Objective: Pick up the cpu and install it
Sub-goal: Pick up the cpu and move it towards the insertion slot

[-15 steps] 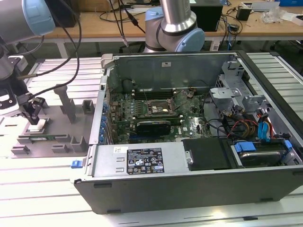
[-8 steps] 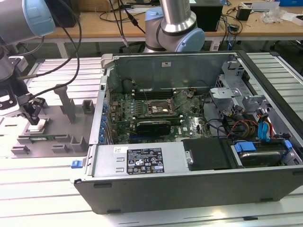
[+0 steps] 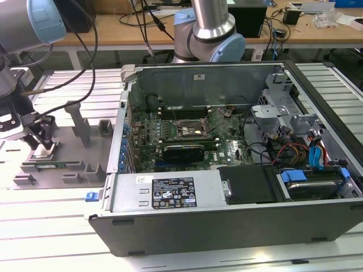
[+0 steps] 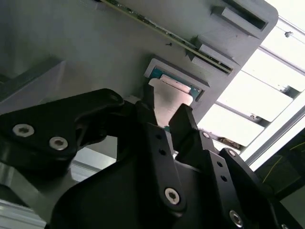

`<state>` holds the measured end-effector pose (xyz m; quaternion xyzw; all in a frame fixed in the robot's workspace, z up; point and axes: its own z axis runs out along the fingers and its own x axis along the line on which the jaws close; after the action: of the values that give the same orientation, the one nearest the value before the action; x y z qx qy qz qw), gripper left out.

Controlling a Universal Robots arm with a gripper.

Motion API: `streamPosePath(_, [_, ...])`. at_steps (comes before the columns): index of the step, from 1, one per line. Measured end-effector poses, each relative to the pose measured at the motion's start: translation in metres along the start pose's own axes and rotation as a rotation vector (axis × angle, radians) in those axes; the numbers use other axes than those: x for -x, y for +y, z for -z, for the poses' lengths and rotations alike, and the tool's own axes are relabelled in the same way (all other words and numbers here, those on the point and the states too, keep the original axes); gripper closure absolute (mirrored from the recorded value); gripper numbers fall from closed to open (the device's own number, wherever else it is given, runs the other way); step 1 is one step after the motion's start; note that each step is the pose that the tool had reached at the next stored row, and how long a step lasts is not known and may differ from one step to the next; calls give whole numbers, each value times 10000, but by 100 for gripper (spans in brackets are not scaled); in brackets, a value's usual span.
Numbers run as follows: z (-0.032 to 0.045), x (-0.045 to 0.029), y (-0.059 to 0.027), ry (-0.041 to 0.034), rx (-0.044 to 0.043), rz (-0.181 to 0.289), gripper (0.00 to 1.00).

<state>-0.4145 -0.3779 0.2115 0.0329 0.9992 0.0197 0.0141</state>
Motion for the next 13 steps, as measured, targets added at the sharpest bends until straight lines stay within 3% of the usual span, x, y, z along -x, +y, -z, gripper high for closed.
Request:
streamPosePath(1, [0, 0, 0, 0, 0, 1, 52])
streamPosePath(3, [-1, 0, 0, 0, 0, 0, 52])
streamPosePath(7, [-3, 0, 0, -1, 0, 0, 28])
streamPosePath(10, [-23, 0, -1, -3, 3, 1, 28])
streamPosePath(13, [-110, -3, -4, -1, 2, 1, 28])
